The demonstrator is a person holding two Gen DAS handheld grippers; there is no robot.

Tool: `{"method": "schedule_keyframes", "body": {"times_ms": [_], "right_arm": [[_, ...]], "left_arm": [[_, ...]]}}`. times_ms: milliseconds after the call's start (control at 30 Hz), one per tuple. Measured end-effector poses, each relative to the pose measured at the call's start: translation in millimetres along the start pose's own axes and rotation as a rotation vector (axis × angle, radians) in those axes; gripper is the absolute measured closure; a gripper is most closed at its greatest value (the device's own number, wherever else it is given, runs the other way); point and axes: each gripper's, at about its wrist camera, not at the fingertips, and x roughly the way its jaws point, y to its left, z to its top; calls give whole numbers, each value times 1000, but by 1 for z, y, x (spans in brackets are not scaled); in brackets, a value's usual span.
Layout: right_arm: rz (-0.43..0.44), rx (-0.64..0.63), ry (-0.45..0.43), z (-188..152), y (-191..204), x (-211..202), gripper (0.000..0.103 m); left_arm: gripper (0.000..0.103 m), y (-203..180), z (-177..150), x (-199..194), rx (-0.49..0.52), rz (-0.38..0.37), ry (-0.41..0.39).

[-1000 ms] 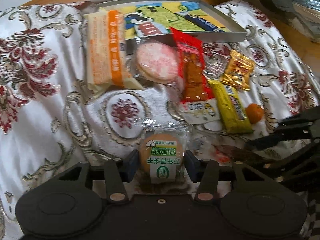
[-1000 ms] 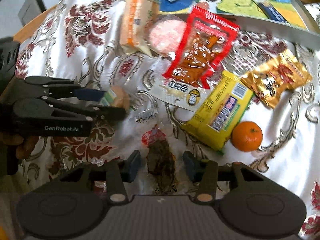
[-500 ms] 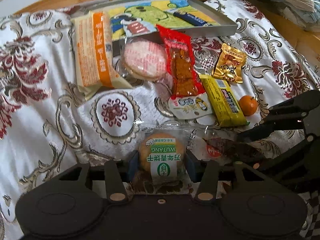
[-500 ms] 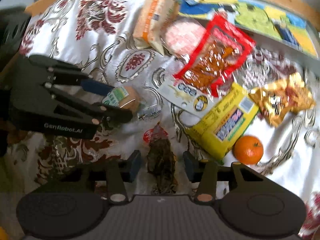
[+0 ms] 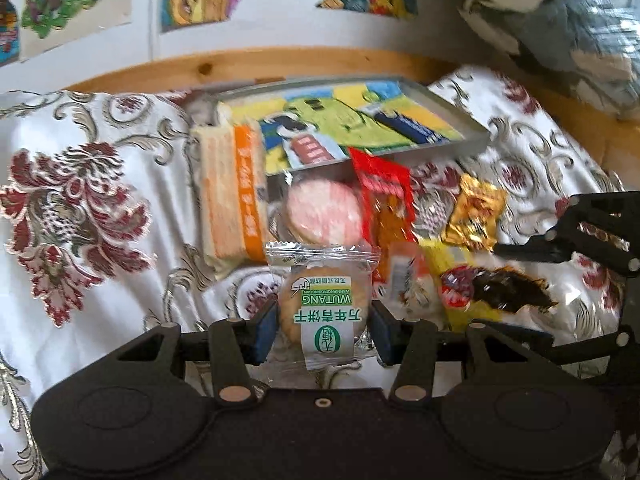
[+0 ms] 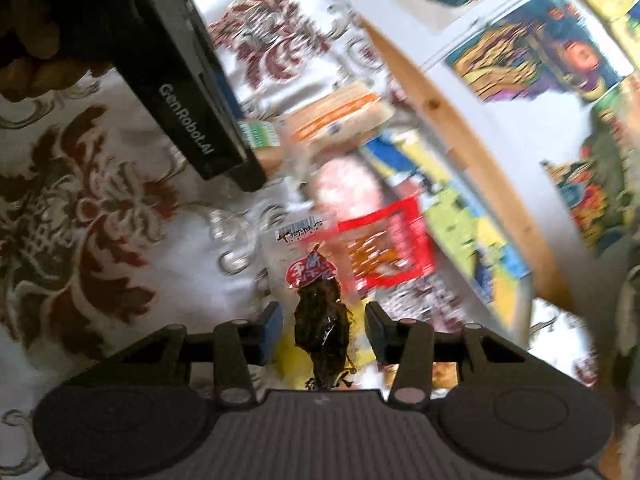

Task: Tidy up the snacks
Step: 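Carry the dried-meat pack with the right tool into the tray while the left tool drops the biscuit pack there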

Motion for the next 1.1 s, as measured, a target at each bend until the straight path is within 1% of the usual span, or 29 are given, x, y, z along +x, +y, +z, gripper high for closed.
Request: {"method": "schedule_keyframes", "body": {"times_ms": [100, 167, 233, 267, 333, 433, 567, 667, 733, 800, 900, 933, 1000, 1100], "right_arm": [[-68, 15, -44, 3, -9, -3, 54], [-112, 53, -70, 5, -19, -1, 53], [-139, 123, -86, 10, -30, 3, 53], [-146, 157, -90, 10, -35, 6, 53], [-167, 231, -104, 12, -48, 12, 53], [-224, 278, -126, 6, -62, 18, 53], [-242, 381, -137, 1, -88, 29, 53], [-273, 436, -181, 0, -110, 40, 53], [-294, 481, -212, -4, -124, 49, 53], [-317, 535, -227, -9, -141, 59, 53], [-297, 656, -247, -21, -167, 76, 53], [-292, 678, -249, -24, -172, 80, 53], [-283, 710, -263, -29, -180, 88, 53], [-287, 708, -287, -31, -185, 101, 53]], "left_arm": [[52, 4, 4, -4, -26, 16, -25], [52, 5, 8, -5, -55, 34, -43], [52, 5, 16, -1, -107, 39, -40], [52, 6, 23, 2, -147, 30, -47], [52, 4, 36, 8, -195, 10, -78], [52, -4, 58, 22, -207, 11, -128], [52, -12, 92, 44, -214, 27, -159], [52, -15, 119, 62, -209, 43, -176], [52, -16, 138, 76, -216, 60, -180], [52, -15, 155, 93, -246, 73, -172], [52, -13, 173, 116, -296, 92, -156], [52, -14, 177, 124, -307, 97, -153], [52, -18, 183, 139, -318, 98, -147], [52, -25, 185, 161, -337, 96, -118]]}}
